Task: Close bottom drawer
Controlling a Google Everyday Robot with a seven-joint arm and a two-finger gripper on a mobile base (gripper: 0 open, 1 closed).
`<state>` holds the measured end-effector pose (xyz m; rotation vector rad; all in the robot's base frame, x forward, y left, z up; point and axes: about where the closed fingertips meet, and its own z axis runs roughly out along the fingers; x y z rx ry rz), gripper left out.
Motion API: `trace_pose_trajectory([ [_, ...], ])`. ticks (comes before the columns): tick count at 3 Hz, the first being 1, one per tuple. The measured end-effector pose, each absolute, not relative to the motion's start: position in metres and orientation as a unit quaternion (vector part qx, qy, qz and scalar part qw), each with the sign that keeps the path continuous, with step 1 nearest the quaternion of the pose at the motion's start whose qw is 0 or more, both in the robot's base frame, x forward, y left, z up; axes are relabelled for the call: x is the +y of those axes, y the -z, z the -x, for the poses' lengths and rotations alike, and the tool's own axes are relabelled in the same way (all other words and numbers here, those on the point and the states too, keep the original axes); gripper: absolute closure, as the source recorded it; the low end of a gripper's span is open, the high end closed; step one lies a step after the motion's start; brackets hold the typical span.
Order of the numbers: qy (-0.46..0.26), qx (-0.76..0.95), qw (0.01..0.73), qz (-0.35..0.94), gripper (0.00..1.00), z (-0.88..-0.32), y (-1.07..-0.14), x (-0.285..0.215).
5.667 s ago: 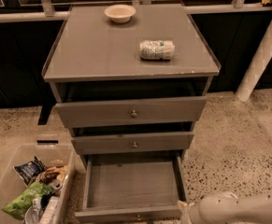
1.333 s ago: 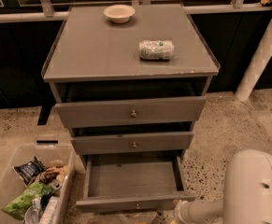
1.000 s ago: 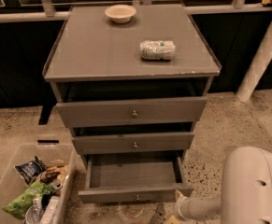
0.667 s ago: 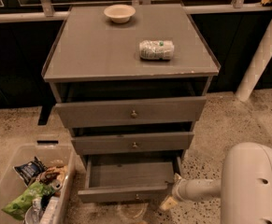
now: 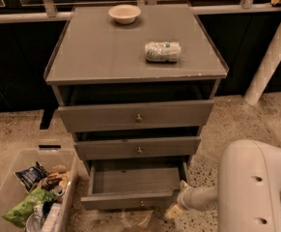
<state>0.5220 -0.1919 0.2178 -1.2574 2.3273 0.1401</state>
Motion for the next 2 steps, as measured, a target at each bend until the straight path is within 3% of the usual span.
trace_pose_trajectory([
  [1,-0.064,0.872,0.221,0.432,0.0,-0.4749,-0.1998,-0.1815],
  [2,-0.064,0.872,0.221,0.432,0.0,-0.4742,-0.1996,-0.1813],
])
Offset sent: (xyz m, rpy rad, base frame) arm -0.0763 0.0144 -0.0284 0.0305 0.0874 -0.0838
